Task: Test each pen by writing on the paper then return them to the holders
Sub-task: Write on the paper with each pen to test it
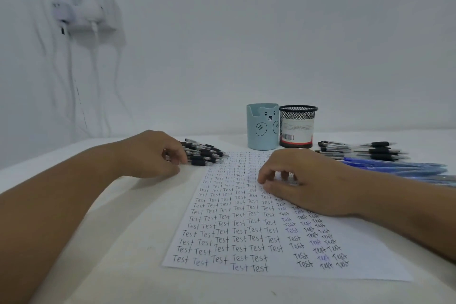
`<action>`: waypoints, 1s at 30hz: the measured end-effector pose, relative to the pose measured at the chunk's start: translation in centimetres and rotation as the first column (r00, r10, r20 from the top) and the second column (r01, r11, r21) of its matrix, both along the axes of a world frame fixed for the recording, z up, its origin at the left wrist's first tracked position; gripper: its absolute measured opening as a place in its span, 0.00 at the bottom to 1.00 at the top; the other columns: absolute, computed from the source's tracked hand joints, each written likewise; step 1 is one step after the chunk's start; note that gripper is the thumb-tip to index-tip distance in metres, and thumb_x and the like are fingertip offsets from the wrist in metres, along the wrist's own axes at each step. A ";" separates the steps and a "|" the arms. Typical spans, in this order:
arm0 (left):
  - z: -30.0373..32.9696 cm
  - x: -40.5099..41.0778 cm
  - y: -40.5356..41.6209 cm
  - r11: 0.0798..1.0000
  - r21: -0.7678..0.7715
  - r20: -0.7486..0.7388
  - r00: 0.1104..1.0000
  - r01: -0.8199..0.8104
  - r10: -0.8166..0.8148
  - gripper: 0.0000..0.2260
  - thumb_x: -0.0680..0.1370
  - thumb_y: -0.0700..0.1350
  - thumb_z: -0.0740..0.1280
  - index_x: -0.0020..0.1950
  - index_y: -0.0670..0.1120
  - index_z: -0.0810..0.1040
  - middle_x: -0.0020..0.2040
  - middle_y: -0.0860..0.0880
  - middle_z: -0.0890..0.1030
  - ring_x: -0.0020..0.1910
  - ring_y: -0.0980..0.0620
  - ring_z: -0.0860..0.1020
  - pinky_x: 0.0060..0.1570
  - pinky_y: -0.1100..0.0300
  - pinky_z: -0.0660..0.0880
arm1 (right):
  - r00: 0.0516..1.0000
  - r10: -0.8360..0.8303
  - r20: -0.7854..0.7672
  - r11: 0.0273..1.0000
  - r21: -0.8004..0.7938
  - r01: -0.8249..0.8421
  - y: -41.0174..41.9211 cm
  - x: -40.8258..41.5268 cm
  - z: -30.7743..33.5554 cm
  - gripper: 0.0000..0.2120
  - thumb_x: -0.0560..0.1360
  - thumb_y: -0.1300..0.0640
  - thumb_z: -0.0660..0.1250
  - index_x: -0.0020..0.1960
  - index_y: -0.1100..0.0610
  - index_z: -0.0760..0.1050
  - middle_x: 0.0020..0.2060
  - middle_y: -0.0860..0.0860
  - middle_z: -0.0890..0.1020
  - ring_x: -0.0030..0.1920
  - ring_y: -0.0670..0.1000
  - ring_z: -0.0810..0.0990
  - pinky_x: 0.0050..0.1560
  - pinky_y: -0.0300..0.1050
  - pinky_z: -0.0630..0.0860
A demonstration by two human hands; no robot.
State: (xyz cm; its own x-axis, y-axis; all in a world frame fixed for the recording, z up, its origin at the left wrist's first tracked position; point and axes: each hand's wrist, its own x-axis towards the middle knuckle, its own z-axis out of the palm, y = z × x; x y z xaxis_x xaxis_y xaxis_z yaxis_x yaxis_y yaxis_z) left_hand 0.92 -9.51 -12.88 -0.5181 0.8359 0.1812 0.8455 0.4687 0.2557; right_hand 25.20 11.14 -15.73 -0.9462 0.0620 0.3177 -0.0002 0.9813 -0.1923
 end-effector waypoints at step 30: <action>0.9 5.7 3.7 0.389 0.789 0.595 0.438 -0.475 -0.673 0.04 0.79 0.32 0.65 0.49 0.40 0.76 0.54 0.37 0.79 0.40 0.51 0.86 0.40 0.68 0.80 | 0.983 -0.174 -0.057 0.858 -0.499 0.122 0.4 0.5 0.5 0.18 0.80 0.40 0.57 0.56 0.47 0.81 0.49 0.43 0.83 0.47 0.44 0.80 0.47 0.37 0.76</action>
State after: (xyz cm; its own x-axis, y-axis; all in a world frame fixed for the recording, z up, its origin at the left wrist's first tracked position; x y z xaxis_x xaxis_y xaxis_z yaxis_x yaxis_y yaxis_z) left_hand 6.59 -5.83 -12.02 -0.7623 0.5601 0.3242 -0.0471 -0.5477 0.8353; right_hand 25.71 11.54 -15.27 -0.8794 0.3712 0.2980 0.0938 0.7489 -0.6561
